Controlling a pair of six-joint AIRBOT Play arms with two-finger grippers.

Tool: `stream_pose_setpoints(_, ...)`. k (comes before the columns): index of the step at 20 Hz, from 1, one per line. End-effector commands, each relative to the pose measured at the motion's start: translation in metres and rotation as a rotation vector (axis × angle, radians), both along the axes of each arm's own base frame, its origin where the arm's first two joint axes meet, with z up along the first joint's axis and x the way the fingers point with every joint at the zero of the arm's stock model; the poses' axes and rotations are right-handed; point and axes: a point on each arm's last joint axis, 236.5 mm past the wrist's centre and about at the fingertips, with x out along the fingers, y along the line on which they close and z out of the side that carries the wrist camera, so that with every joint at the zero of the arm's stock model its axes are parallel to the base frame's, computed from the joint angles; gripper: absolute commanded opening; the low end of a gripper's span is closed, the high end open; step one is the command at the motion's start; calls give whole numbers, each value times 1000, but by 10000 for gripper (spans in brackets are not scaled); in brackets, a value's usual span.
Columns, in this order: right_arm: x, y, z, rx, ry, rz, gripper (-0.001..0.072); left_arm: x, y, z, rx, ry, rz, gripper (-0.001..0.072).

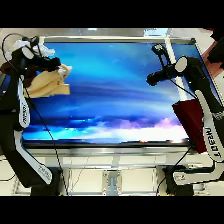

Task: Fold the shirts.

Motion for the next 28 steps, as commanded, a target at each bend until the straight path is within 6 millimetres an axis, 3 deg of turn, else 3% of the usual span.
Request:
stream_pose_setpoints(1,-10,-11,-8,-43,54,-20,441,-60,-83,21,23,115,-277,6)
stream_pose_setpoints(6,-52,-90,-25,-344,248,-175,441,-152,-210,0,71,288,-666,6)
stream_pose_setpoints(9,-78,-112,-27,-439,356,-193,440,-196,-266,-16,98,333,-809,6)
stream_pose_setpoints(12,-84,-116,-27,-456,376,-198,441,-230,-307,-17,118,337,-918,6)
stream_pose_setpoints(15,-83,-112,-28,-440,377,-195,440,-248,-328,-14,132,319,-985,16)
stream_pose_setpoints(16,-84,-110,-28,-430,379,-192,440,-245,-330,-9,138,297,-989,122)
stream_pose_setpoints(17,-84,-107,-29,-418,380,-189,440,-235,-328,-1,159,255,-977,405)
stream_pose_setpoints(18,-84,-104,-30,-406,383,-185,440,-215,-316,9,225,197,-938,644)
stream_pose_setpoints(19,-83,-99,-30,-387,378,-181,441,-190,-297,18,319,133,-873,710)
stream_pose_setpoints(20,-82,-93,-31,-358,376,-174,441,-159,-270,28,445,58,-775,710)
stream_pose_setpoints(22,-79,-72,-34,-269,371,-153,441,-100,-195,56,684,-46,-466,708)
stream_pose_setpoints(23,-77,-56,-34,-203,366,-139,441,-85,-170,60,694,-61,-347,706)
stream_pose_setpoints(24,-74,-40,-33,-137,359,-126,441,-76,-153,54,662,-47,-290,700)
stream_pose_setpoints(28,-71,6,-25,61,355,-89,441,-72,-82,-18,466,170,-171,698)
